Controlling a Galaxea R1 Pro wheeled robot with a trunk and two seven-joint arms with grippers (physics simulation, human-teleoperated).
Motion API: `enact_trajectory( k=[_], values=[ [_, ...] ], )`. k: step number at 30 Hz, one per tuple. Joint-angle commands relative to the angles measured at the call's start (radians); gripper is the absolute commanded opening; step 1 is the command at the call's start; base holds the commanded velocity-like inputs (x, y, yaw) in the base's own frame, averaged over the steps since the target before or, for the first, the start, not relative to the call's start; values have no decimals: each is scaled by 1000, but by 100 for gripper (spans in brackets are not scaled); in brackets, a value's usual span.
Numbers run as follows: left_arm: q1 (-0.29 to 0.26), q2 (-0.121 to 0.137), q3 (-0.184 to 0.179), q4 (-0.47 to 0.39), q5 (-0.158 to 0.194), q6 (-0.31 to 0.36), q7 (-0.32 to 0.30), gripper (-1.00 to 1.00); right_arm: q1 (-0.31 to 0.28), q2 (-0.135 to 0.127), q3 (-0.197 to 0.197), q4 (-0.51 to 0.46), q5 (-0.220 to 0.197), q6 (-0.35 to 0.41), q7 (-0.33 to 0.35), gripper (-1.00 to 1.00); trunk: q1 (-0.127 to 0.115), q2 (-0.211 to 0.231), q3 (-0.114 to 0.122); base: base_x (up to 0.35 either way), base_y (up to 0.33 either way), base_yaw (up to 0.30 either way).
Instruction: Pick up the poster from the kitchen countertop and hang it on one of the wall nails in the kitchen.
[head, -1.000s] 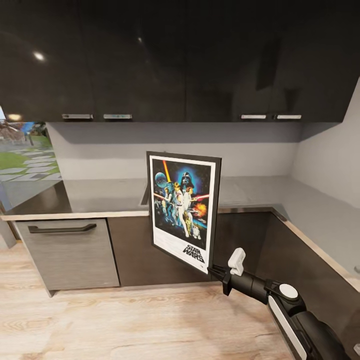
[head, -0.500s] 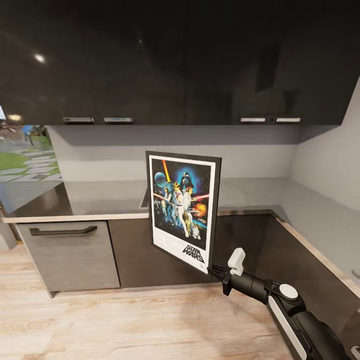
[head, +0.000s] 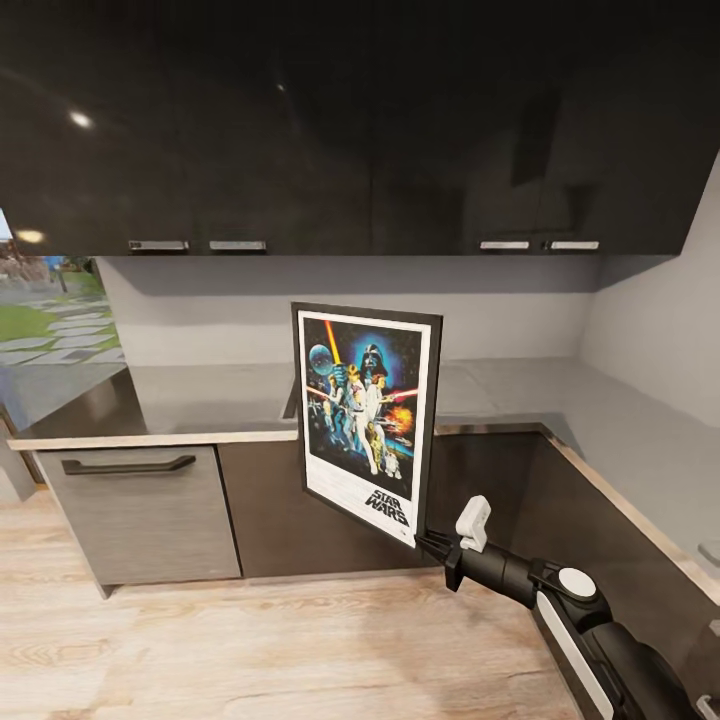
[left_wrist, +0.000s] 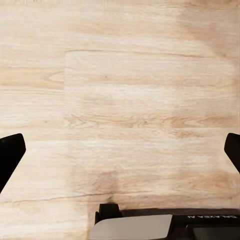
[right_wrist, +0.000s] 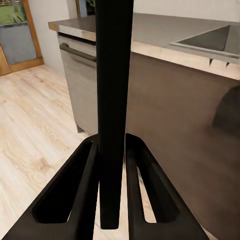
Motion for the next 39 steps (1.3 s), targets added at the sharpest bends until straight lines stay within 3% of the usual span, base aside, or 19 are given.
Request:
enact_trajectory(
  k=[1, 39],
  values=[
    [0, 0, 3, -1, 7, 1, -6, 100, -1, -1, 1, 0, -12, 11, 2, -100, -4, 6, 2, 0, 0, 0],
    [0, 0, 1, -1, 7, 1, -5, 100, -1, 1, 2, 0, -12, 8, 1, -100, -149, 272, 121, 0, 0, 0]
  ],
)
